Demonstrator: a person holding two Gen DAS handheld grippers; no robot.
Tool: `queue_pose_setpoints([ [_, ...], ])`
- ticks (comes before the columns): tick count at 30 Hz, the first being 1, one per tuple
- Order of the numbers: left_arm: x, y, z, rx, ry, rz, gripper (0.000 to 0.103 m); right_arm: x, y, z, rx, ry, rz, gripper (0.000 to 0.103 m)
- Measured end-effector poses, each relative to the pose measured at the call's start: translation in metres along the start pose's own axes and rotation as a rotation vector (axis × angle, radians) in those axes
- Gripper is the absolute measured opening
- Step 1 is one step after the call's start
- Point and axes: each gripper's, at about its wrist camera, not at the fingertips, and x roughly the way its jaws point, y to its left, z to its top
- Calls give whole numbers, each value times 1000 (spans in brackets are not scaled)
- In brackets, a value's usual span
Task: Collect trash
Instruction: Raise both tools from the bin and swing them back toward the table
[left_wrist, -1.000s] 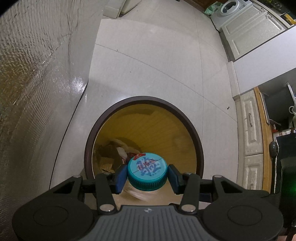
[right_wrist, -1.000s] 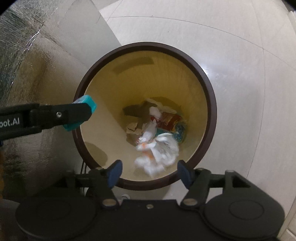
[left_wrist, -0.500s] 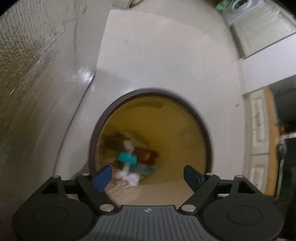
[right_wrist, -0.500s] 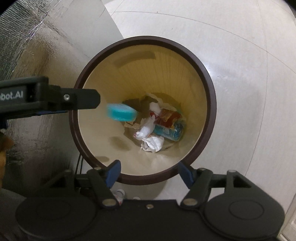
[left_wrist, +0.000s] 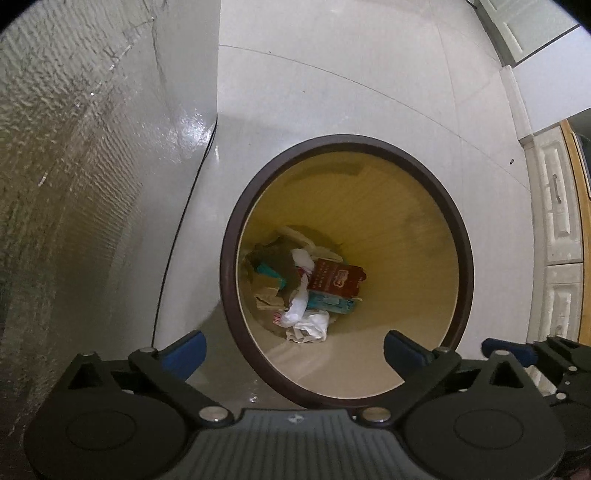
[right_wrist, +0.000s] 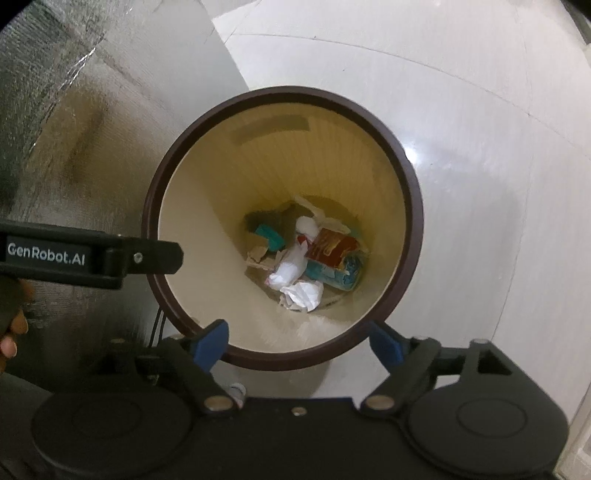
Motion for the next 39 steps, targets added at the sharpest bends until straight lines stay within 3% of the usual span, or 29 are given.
queue_pose_setpoints([
  [7,-9,-8,-3,29,-3,15,103,-14,-5,-5,34,-56,-21,103],
  [24,-54,-22,-21,161,-72,112,103,-68,-37,-29,158,-126,-38,103],
  [39,-125,-22,-52,201,-183,128,103,-136,-20,-46,179,-246,3,103],
])
